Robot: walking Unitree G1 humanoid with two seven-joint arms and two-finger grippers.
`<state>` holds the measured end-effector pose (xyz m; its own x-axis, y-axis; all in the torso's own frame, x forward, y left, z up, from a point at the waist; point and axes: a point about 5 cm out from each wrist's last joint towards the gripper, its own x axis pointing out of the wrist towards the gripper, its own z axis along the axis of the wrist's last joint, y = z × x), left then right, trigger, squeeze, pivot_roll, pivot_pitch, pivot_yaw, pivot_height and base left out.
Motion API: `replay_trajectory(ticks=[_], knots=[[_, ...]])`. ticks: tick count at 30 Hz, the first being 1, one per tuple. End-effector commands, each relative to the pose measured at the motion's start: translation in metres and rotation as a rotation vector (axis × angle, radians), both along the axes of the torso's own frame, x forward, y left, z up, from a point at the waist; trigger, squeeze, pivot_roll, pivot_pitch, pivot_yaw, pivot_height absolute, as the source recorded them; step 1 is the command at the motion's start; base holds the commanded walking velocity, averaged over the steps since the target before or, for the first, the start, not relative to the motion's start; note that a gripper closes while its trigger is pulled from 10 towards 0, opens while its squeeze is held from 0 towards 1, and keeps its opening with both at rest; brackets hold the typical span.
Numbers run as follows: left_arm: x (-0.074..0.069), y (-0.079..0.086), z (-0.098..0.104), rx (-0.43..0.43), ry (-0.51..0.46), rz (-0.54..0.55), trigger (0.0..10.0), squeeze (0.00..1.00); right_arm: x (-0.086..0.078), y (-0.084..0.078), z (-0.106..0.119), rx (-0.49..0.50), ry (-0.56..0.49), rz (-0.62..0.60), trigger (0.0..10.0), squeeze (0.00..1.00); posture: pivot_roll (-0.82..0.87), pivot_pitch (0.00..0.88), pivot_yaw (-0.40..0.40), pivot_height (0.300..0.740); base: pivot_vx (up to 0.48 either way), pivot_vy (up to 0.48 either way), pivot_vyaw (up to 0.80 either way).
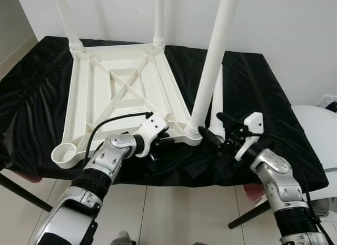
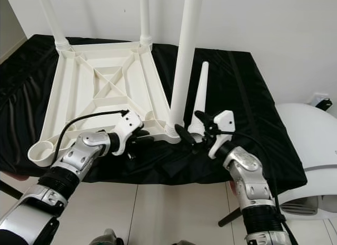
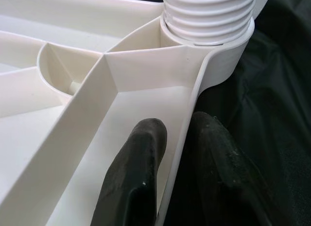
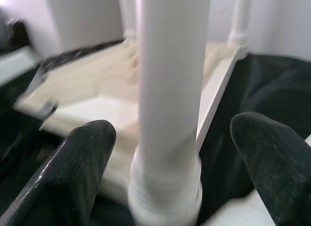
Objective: Building children table
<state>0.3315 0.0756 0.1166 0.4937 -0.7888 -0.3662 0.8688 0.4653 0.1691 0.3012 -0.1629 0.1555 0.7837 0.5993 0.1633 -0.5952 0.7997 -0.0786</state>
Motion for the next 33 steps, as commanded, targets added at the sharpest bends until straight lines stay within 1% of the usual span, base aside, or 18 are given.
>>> replay_trajectory(ticks=[1,4,5,8,11,14,19,21,22,25,28,30,31,32,33], knots=[[-0.001,-0.006,-0.002,0.028,0.001,-0.023,10.0,0.0,0.004,0.003,0.003,0.003,-0.012,-0.026,10.0,0.0,-0.01,0.01,-0.029,0.74,0.0,0.0,0.0],[0.0,-0.005,-0.001,0.025,0.0,-0.017,10.0,0.0,0.007,0.014,0.006,0.076,-0.002,-0.057,10.0,0.0,0.0,0.006,-0.035,0.74,0.0,0.0,0.0],[0.0,-0.005,-0.001,0.025,0.0,-0.017,10.0,0.0,0.007,0.014,0.006,0.076,-0.002,-0.057,10.0,0.0,0.0,0.006,-0.035,0.74,0.0,0.0,0.0],[-0.001,-0.005,-0.002,0.024,0.0,-0.015,10.0,0.0,0.011,0.023,0.008,0.137,-0.008,-0.11,10.0,0.0,0.0,0.0,-0.039,0.74,0.0,0.0,0.0],[-0.001,-0.004,-0.002,0.025,0.0,-0.013,10.0,0.0,0.012,0.025,0.009,0.165,-0.005,-0.146,10.0,0.0,0.01,0.0,-0.041,0.74,0.0,0.0,0.0],[-0.001,-0.003,-0.002,0.026,-0.001,-0.009,10.0,0.0,0.013,0.031,0.012,0.217,-0.008,-0.263,10.0,0.0,0.01,0.0,-0.043,0.74,0.0,0.0,0.0],[-0.001,-0.003,-0.002,0.028,-0.002,-0.008,10.0,0.0,0.011,0.034,0.015,0.231,-0.012,-0.313,10.0,0.0,0.01,0.0,-0.045,0.74,0.0,0.0,0.0],[-0.001,-0.003,-0.003,0.029,-0.001,-0.012,10.0,0.0,0.008,0.033,0.016,0.236,-0.001,-0.381,10.0,0.0,0.01,0.0,-0.047,0.74,0.0,0.0,0.0],[-0.001,-0.003,-0.003,0.029,-0.001,-0.012,10.0,0.0,0.008,0.033,0.016,0.236,-0.001,-0.381,10.0,0.0,0.01,0.0,-0.047,0.74,0.0,0.0,0.0],[-0.002,-0.004,-0.003,0.03,-0.001,-0.016,10.0,0.0,0.005,0.033,0.015,0.226,0.015,-0.432,10.0,0.0,0.01,0.0,-0.046,0.74,0.0,0.0,0.0],[-0.002,-0.004,-0.003,0.031,-0.001,-0.017,10.0,0.0,0.005,0.033,0.015,0.221,0.021,-0.445,10.0,0.0,0.01,0.0,-0.046,0.74,0.0,0.0,0.0],[-0.002,-0.005,-0.002,0.031,-0.002,-0.02,10.0,0.0,0.001,0.034,0.011,0.214,0.06,-0.481,10.0,0.0,0.0,0.0,-0.047,0.74,0.0,0.0,0.0],[-0.002,-0.005,-0.002,0.031,-0.002,-0.02,10.0,0.0,0.001,0.034,0.011,0.214,0.06,-0.481,10.0,0.0,0.0,0.0,-0.047,0.74,0.0,0.0,0.0],[-0.002,-0.005,-0.002,0.031,-0.003,-0.023,10.0,0.0,-0.002,0.035,0.007,0.202,0.09,-0.506,10.0,0.0,0.0,0.0,-0.047,0.74,0.0,0.0,0.0],[-0.002,-0.005,-0.002,0.032,-0.003,-0.024,10.0,0.0,-0.003,0.036,0.005,0.192,0.096,-0.502,10.0,0.0,0.0,0.0,-0.046,0.74,0.0,0.0,0.0]])
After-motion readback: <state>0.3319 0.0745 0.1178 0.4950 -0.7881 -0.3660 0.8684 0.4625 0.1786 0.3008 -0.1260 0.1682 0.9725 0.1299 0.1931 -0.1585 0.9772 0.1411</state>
